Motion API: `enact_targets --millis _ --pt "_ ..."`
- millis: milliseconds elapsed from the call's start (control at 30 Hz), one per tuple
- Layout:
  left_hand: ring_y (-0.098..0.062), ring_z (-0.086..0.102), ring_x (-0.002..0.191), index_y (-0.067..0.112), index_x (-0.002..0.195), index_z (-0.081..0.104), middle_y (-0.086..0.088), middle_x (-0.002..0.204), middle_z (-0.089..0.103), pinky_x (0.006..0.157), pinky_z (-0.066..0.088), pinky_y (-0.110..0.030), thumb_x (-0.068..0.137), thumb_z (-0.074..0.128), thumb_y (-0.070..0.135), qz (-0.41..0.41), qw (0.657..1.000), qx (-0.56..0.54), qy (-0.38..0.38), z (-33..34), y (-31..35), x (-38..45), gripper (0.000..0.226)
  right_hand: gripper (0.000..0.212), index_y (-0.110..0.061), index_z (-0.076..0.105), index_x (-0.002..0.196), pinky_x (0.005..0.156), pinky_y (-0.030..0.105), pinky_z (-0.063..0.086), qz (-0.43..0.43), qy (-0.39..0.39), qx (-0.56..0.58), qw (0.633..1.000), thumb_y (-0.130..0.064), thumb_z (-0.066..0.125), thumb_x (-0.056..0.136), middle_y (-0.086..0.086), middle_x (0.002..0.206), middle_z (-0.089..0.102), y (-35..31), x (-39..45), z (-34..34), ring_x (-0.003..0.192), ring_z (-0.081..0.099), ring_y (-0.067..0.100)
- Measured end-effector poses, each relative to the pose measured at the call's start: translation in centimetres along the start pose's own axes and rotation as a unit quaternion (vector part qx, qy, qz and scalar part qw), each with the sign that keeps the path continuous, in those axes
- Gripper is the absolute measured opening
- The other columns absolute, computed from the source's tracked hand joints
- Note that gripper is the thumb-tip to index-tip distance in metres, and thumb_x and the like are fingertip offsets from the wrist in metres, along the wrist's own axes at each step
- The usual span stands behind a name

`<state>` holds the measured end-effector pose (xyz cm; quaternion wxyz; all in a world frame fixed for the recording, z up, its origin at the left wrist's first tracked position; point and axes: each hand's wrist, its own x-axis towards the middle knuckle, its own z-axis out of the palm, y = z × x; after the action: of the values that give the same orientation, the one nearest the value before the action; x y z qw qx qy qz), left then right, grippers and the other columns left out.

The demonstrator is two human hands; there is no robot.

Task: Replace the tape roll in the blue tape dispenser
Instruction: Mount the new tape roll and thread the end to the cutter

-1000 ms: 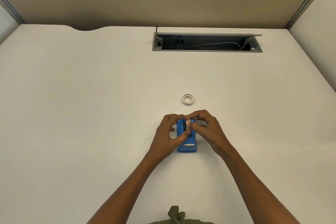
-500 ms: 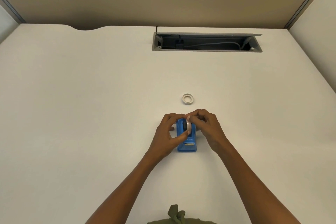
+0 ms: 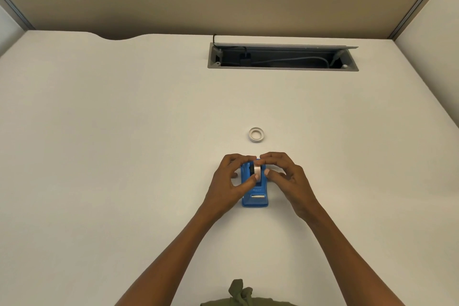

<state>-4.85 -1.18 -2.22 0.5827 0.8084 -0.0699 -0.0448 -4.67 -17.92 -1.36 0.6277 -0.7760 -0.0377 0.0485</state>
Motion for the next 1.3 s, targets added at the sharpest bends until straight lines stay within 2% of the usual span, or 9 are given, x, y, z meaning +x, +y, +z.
enact_targets --millis 233,400,600,733,800,967,1133,1200,1300 --pt "0.007 0.05 0.105 0.051 0.107 0.048 0.021 0.11 0.048 0.079 0.045 -0.009 0.074 0.065 0.04 0.009 1.0 0.002 0.003 0.0 0.0 -0.1 0.039 0.023 -0.013 0.068 0.106 0.074 0.013 0.051 0.007 0.01 0.005 1.0 -0.007 0.063 0.085 0.001 0.112 0.061 0.2 0.2 0.2 0.102 0.058 0.001" --pt "0.002 0.051 0.109 0.048 0.115 0.044 0.012 0.12 0.052 0.081 0.046 -0.011 0.074 0.066 0.039 0.002 1.0 -0.005 0.004 0.1 -0.2 -0.1 0.048 0.027 -0.022 0.067 0.106 0.076 0.023 0.055 0.016 0.003 -0.009 1.0 -0.013 0.069 0.081 -0.003 0.111 0.06 0.3 0.4 0.3 0.102 0.058 0.003" --pt "-0.001 0.05 0.112 0.051 0.115 0.039 0.012 0.127 0.05 0.083 0.045 -0.009 0.074 0.068 0.033 -0.007 1.0 -0.017 -0.007 0.0 -0.4 -0.1 0.053 0.025 -0.021 0.068 0.104 0.076 0.021 0.053 0.038 0.02 -0.023 0.999 -0.016 0.07 0.08 -0.01 0.107 0.062 0.5 0.8 0.6 0.101 0.059 0.003" --pt "0.01 0.048 0.106 0.056 0.104 0.043 0.021 0.114 0.05 0.081 0.042 -0.004 0.076 0.065 0.032 0.006 1.0 -0.004 -0.006 0.0 -0.4 -0.1 0.043 0.016 -0.025 0.07 0.094 0.078 0.023 0.05 0.059 0.032 -0.002 0.998 -0.017 0.069 0.08 -0.008 0.103 0.063 0.2 1.0 0.8 0.099 0.061 0.007" --pt "0.009 0.048 0.105 0.059 0.099 0.045 0.024 0.111 0.049 0.08 0.043 -0.006 0.076 0.064 0.031 0.011 1.0 0.001 -0.011 -0.1 -0.3 -0.1 0.042 0.014 -0.028 0.07 0.089 0.078 0.021 0.049 0.06 0.033 0.004 0.998 -0.017 0.069 0.08 -0.006 0.102 0.064 -0.1 1.1 0.8 0.099 0.061 0.009" --pt "0.004 0.049 0.108 0.054 0.105 0.045 0.01 0.118 0.051 0.081 0.044 -0.01 0.076 0.064 0.03 0.004 1.0 0.001 -0.016 -0.3 -0.2 0.1 0.042 0.01 -0.019 0.071 0.09 0.078 0.022 0.049 0.07 0.054 -0.004 0.996 -0.018 0.069 0.08 0.002 0.102 0.066 0.0 1.4 1.0 0.097 0.062 0.013" --pt "0.001 0.051 0.107 0.053 0.106 0.044 0.013 0.115 0.049 0.08 0.046 -0.013 0.076 0.064 0.031 -0.003 1.0 -0.004 -0.014 -0.2 -0.2 0.0 0.043 0.013 -0.032 0.067 0.078 0.073 0.017 0.046 0.071 0.071 -0.004 0.995 -0.02 0.069 0.081 0.001 0.098 0.067 -0.4 1.7 1.4 0.092 0.062 0.012" --pt "0.0 0.052 0.106 0.051 0.106 0.045 0.015 0.114 0.049 0.079 0.046 -0.012 0.076 0.064 0.031 -0.005 1.0 -0.008 -0.009 -0.1 -0.2 0.1 0.041 0.007 -0.026 0.07 0.089 0.078 0.023 0.049 0.082 0.068 0.0 0.994 -0.023 0.067 0.083 0.002 0.102 0.067 -0.4 1.6 1.3 0.094 0.062 0.011" --pt "-0.004 0.053 0.105 0.04 0.11 0.051 0.01 0.115 0.051 0.078 0.046 -0.012 0.075 0.062 0.036 -0.014 1.0 -0.008 -0.003 0.0 -0.1 0.1 0.037 0.027 -0.029 0.062 0.116 0.084 0.022 0.049 0.076 0.009 0.019 0.997 -0.022 0.058 0.09 -0.002 0.111 0.063 -0.4 0.9 0.8 0.1 0.059 0.007"
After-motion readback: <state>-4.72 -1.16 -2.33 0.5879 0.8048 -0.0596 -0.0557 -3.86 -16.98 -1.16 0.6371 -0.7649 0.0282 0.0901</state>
